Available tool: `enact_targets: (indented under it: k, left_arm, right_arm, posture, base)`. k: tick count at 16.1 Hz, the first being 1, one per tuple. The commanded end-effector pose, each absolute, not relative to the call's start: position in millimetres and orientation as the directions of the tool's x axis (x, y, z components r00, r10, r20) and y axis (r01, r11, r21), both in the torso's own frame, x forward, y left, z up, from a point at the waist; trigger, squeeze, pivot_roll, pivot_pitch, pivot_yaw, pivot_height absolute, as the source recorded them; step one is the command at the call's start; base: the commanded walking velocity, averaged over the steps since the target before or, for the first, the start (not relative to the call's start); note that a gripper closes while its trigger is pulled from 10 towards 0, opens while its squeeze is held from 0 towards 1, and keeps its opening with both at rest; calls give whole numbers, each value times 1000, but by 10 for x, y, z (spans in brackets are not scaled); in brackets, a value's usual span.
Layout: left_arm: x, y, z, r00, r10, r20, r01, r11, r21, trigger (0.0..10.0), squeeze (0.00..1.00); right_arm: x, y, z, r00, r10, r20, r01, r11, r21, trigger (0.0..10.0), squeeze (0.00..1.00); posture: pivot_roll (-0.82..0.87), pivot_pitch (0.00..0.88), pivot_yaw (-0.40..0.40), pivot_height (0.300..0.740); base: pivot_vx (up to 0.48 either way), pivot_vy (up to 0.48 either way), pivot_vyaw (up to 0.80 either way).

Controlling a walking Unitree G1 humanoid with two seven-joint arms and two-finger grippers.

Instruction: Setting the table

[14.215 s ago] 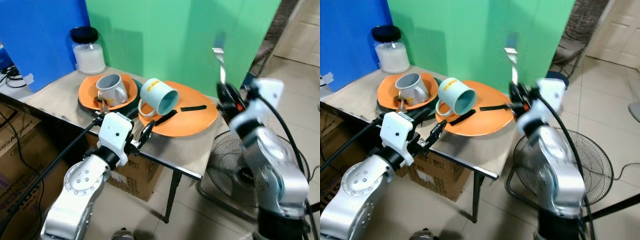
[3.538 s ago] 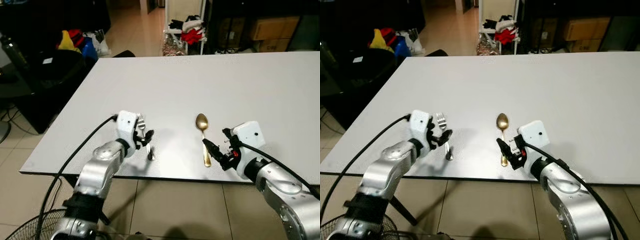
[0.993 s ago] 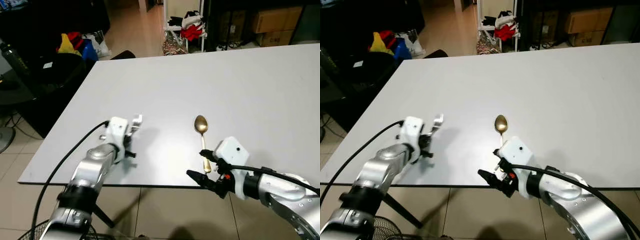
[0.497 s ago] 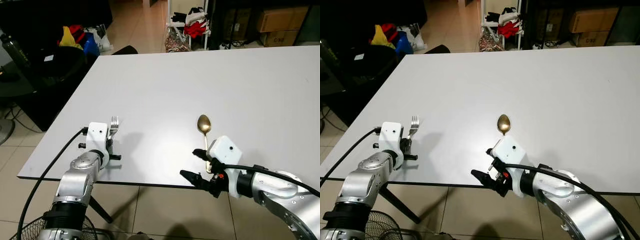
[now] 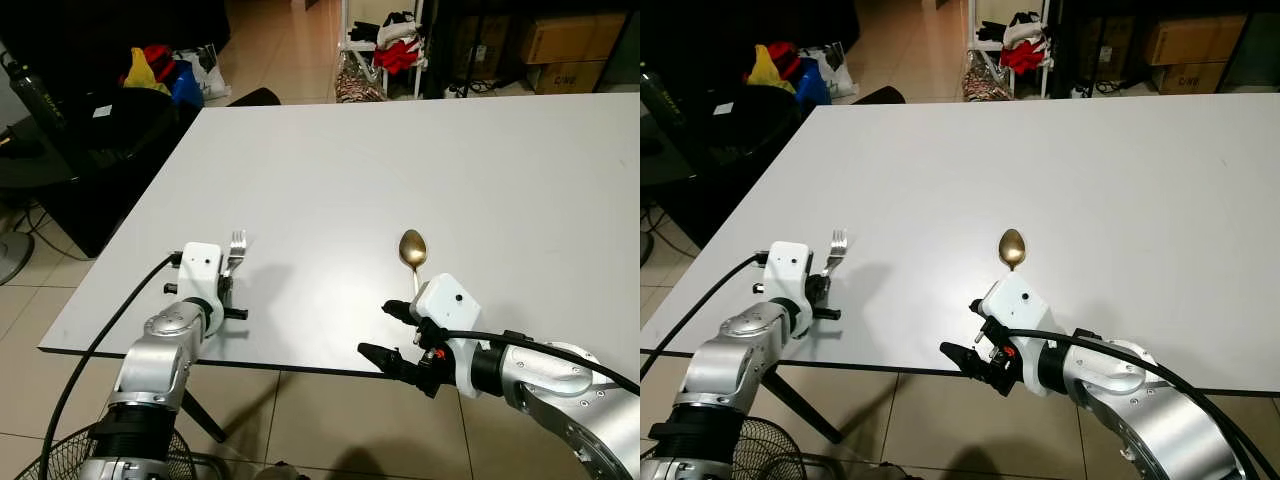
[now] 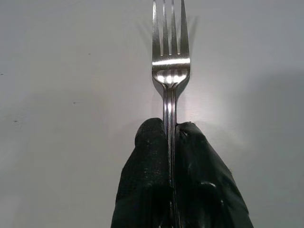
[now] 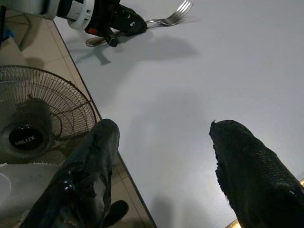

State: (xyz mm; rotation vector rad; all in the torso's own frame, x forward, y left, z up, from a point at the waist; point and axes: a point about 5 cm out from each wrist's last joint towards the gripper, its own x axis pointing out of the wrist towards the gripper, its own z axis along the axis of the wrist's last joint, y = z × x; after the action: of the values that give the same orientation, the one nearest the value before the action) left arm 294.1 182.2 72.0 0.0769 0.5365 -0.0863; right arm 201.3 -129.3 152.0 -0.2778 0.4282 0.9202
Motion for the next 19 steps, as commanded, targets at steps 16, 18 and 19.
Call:
enact_targets:
  k: [16, 18, 19]
  left_arm:
    - [3071, 1690, 693, 854, -91, -512, 126, 991, 34, 10000, 0]
    - [3077, 1675, 709, 862, -114, -494, 134, 991, 6, 10000, 1000]
    - [3091, 1679, 729, 870, -117, -480, 136, 991, 6, 10000, 1000]
  right_arm:
    - [2065, -1291, 1551, 537, 708, -458, -815, 575, -66, 10000, 0]
    - [2068, -1292, 1552, 537, 708, -458, -815, 576, -66, 10000, 0]
    - [2072, -1295, 1549, 538, 707, -460, -815, 576, -67, 10000, 0]
  posture:
    - [54, 0, 134, 727]
    - [54, 0, 134, 727]
    - [54, 0, 135, 727]
  base:
    - [0, 0, 0]
    - [0, 0, 0]
    - [0, 0, 0]
